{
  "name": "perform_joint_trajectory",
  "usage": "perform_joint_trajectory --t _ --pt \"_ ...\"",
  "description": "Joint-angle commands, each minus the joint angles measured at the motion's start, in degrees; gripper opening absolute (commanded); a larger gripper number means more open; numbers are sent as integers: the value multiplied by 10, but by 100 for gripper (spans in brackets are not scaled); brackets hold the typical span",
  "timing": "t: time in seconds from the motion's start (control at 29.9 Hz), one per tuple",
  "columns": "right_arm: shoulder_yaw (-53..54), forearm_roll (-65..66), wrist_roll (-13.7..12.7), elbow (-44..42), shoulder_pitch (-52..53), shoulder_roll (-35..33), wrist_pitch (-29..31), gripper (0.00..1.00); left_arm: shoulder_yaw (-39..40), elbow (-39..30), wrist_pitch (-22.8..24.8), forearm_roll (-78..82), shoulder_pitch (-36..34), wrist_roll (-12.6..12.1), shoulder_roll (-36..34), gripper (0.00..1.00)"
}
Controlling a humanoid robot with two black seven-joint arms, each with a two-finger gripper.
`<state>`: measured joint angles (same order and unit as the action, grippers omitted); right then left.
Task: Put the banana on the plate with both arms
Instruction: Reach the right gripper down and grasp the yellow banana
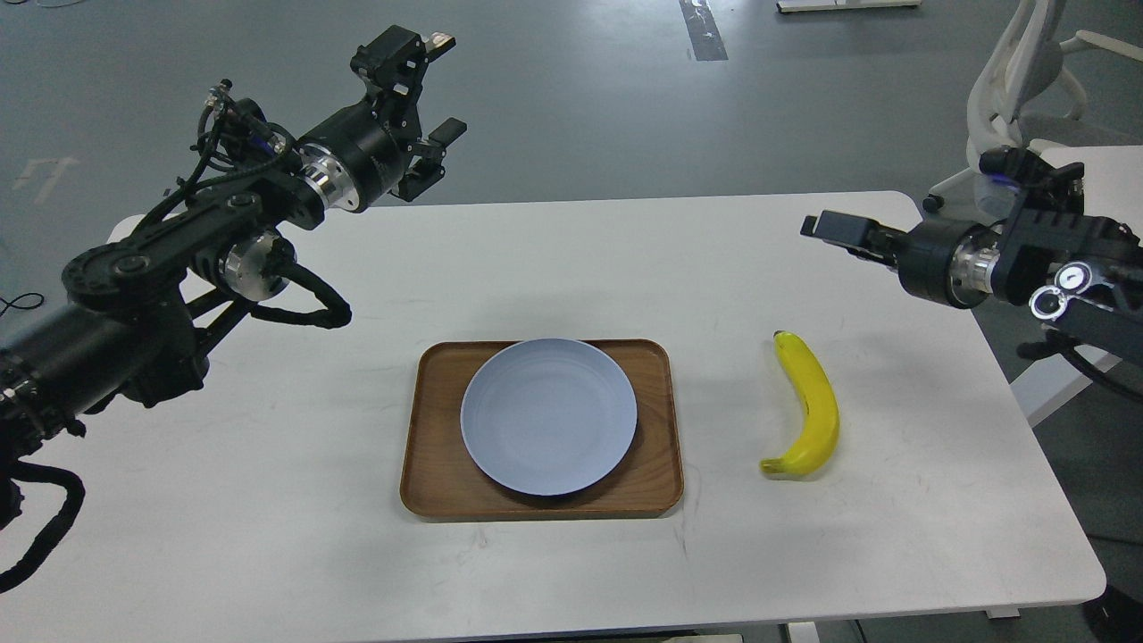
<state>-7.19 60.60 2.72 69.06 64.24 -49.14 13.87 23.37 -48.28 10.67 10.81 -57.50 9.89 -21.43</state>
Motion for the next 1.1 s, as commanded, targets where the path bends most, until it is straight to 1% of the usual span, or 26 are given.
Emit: perform_joint_trajectory --t 0.0,0.03,0.1,0.23,0.3,0.47,0.64,0.67,0.7,0.74,0.77,0.8,0.84,0.9,0.94,0.97,1.04,1.07 --pt "-59 15 -39 53 19 -21 36 94 8 0 0 -8 8 -7 -4 98" --pt "-68 16 -53 65 19 -21 42 93 8 0 0 -8 10 -5 -4 98" --pt "-75 14 -60 73 18 -19 43 92 9 -2 0 -8 15 -3 -4 98" --pt "-85 7 -60 71 10 -11 38 90 9 -5 0 -8 16 10 -6 98" --pt "-87 7 -60 67 5 10 32 90 11 -7 0 -7 16 20 -13 98" --pt "-87 -2 -60 45 -1 37 5 90 12 -7 0 -5 16 22 -14 98" --pt "-90 -16 -60 21 -5 66 5 89 12 -8 0 -5 16 29 -14 98" --pt "-90 -15 -60 19 -10 68 6 81 12 -7 0 -4 16 29 -14 98" --pt "-91 -15 -60 18 -14 69 6 77 12 -7 0 -4 16 29 -14 98" --pt "-95 -15 -60 17 -17 70 6 69 11 -7 0 -4 16 29 -14 98" --pt "-102 -15 -59 10 -18 76 6 60 11 -7 0 -3 16 29 -14 98" --pt "-106 -14 -59 6 -18 79 6 52 11 -7 0 -3 16 30 -14 98" --pt "-112 -14 -58 -1 -17 86 6 42 11 -7 0 -3 17 30 -15 98" --pt "-115 -13 -56 -2 -16 91 6 32 11 -7 0 -2 17 30 -15 98" --pt "-117 -13 -53 -2 -11 91 6 23 11 -6 0 0 17 30 -16 98" --pt "-117 -13 -52 -2 -10 91 7 21 10 -6 0 1 17 30 -16 98" --pt "-116 -15 -46 -3 5 91 9 11 9 -5 0 1 18 30 -15 98" --pt "-116 -15 -43 -4 9 91 8 9 9 -5 0 1 18 30 -15 98"
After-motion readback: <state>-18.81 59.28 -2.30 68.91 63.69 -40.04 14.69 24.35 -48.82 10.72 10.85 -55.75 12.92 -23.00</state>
